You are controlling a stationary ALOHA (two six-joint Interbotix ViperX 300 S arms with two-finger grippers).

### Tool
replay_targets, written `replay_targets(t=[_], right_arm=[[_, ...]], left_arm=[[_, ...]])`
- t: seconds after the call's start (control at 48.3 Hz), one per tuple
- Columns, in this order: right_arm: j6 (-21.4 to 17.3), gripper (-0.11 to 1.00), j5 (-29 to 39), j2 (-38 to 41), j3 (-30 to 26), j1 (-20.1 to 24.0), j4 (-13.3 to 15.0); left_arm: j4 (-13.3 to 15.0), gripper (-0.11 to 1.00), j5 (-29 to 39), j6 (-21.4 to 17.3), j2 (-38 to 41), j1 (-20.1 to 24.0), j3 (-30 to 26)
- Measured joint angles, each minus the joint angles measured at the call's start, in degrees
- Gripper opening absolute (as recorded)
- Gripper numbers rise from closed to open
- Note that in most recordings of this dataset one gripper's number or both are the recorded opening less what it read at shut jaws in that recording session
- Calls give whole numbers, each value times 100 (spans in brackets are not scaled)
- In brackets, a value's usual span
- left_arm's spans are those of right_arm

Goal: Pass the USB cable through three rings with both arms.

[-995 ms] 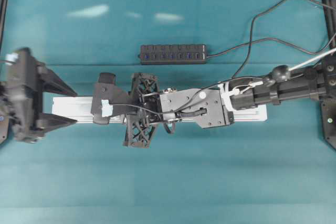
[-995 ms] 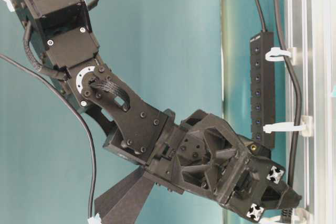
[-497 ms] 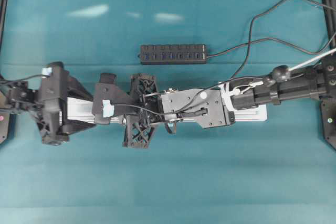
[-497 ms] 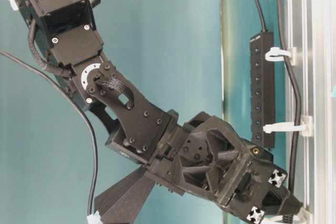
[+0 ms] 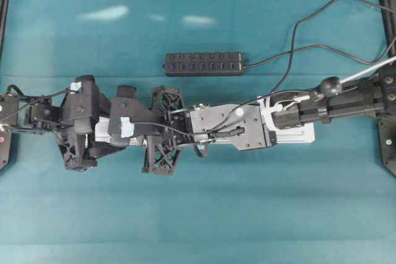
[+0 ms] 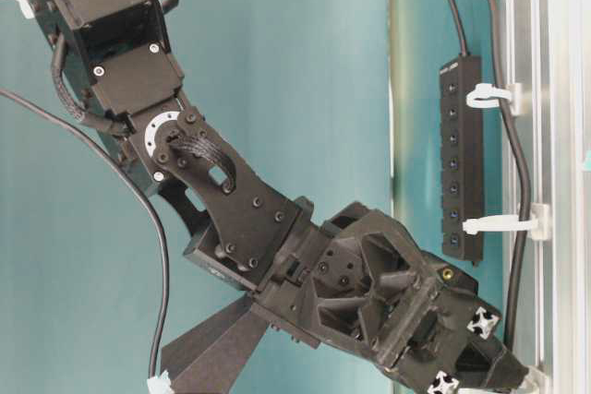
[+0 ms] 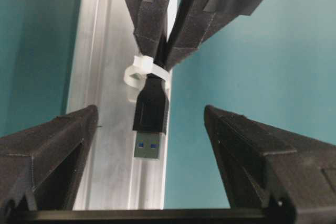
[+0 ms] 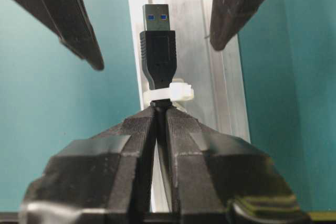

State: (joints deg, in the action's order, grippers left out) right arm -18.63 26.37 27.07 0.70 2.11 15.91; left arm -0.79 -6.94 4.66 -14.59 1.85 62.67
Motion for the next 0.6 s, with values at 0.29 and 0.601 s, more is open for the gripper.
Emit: replay_targets(t=[0.29,0.601], right_arm=[[0,-7,0,0,0,0,0],[0,-7,0,0,0,0,-9]], left_arm=[[0,88,-9,0,264,44,-141],[-9,46,-9,-18,475,62,-281]])
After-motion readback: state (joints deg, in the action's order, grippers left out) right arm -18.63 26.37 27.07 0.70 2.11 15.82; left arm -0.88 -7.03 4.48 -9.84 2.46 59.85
